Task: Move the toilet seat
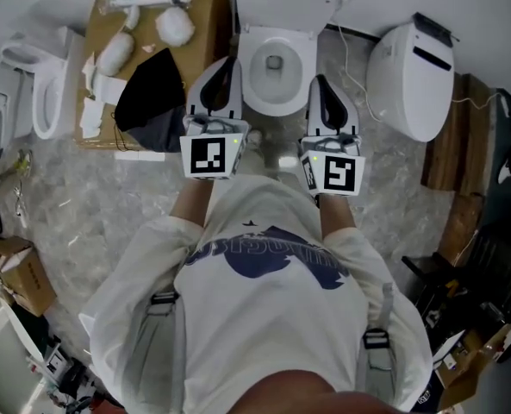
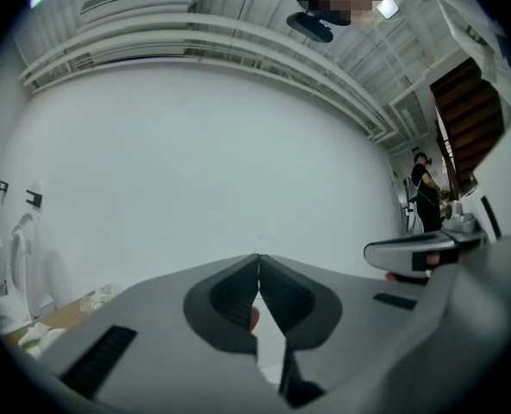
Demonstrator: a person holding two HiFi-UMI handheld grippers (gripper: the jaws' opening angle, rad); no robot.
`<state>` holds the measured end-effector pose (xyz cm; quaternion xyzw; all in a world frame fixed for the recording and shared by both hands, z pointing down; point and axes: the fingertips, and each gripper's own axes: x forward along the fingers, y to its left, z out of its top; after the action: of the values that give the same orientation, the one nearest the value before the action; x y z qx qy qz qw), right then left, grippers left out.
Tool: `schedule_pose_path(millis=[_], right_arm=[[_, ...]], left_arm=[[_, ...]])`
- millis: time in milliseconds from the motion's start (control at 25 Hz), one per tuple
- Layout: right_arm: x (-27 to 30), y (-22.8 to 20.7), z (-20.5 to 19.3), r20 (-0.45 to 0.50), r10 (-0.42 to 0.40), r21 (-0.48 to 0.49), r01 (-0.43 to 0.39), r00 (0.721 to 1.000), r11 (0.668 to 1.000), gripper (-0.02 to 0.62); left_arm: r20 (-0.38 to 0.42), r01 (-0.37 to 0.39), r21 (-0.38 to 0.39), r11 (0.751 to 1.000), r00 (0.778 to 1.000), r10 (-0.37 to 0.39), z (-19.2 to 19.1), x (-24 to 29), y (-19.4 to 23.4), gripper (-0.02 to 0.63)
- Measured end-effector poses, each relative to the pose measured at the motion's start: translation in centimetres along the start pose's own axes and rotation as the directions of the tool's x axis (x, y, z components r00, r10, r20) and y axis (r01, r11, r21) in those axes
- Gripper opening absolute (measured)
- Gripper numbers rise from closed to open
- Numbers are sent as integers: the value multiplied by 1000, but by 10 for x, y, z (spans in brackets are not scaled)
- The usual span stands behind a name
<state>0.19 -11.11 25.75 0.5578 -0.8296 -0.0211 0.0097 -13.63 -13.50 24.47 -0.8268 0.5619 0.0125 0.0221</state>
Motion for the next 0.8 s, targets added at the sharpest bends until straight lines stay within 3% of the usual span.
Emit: schedule_pose_path(millis=[240,520,680,800], right_arm=[[50,-5,-16,-48,-45,28,46,998,999,12],[73,-27,-25,-88,-46,18,48,995,999,12],[81,-40,-37,-108,-18,60,24,994,998,12],[84,-57,-70,-172,-17,79,31,985,996,12]], left_arm=[[-56,14,-31,999,998,-16,-27,45,37,-2],[-76,28,-31,999,997,-30,-37,77,36,-2],[-97,-2,-35,999,995,-2,-46,87,35,-2],[-185,-43,-34,998,982,36,-82,89,40,-2]])
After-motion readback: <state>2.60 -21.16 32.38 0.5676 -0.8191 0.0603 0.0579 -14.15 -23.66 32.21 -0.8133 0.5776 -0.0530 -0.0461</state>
